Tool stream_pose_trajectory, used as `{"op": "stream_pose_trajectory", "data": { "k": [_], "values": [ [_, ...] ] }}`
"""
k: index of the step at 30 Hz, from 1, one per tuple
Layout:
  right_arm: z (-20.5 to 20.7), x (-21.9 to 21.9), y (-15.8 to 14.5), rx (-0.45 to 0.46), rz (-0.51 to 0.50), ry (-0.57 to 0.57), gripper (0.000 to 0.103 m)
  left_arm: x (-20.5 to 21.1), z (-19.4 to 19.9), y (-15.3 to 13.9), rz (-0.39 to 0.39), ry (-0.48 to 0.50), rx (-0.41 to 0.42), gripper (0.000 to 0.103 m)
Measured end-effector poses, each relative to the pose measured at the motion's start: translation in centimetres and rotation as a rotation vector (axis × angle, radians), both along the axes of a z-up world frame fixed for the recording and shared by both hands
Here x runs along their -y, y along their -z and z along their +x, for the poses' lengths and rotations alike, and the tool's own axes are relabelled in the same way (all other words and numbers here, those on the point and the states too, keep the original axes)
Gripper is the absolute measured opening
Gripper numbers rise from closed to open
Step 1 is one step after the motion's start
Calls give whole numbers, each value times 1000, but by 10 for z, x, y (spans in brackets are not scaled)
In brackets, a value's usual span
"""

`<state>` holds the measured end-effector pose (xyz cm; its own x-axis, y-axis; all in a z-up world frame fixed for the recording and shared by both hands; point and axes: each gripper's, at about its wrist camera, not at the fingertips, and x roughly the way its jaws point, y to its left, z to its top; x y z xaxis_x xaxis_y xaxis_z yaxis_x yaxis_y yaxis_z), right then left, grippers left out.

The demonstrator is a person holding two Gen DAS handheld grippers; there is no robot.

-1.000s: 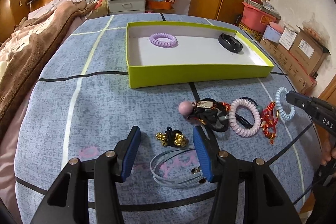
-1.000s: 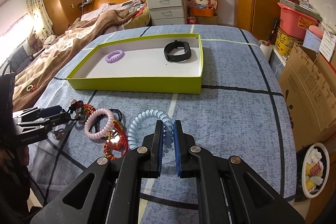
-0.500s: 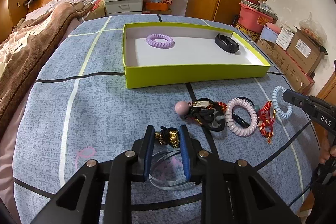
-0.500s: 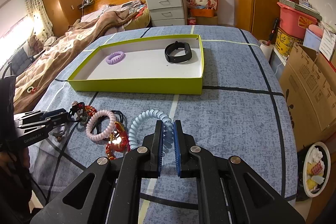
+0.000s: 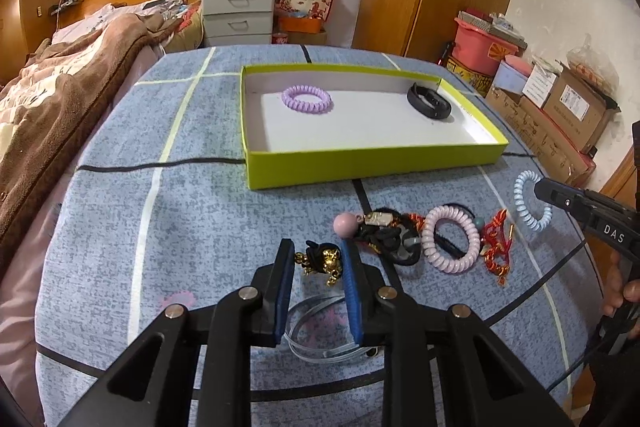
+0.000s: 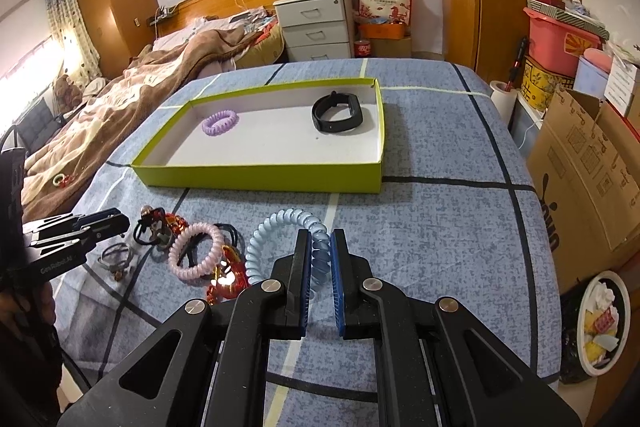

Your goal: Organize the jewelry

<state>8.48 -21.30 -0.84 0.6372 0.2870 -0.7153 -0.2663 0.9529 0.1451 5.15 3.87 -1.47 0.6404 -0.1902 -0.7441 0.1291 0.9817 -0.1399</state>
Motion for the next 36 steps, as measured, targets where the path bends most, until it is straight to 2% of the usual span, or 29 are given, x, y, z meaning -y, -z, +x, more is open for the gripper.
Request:
{"op": "stream_pose_trajectory", "data": {
  "k": [9,18,26,28,31,36],
  "values": [
    [8,-4,-14,25,16,-2,10,-8,7,-23,-22,-2,43,25],
    [39,-21,-32,56,21,-25,10,-13,33,-40,-41,-13,76,25],
    [88,-42,-33,31,29,-46,10,-10,66,-44,-50,10,72,25],
    [101,-47,-30,9,34,-53,10,-10,76,-42,-57,16,60,25],
    [121,-54,-23,-23,28,-66,10,-6,88,-38,-24,21,50,25],
    [153,-65,-9,-67,20,-71,10,-6,109,-26,-31,15,14,25]
  ]
}}
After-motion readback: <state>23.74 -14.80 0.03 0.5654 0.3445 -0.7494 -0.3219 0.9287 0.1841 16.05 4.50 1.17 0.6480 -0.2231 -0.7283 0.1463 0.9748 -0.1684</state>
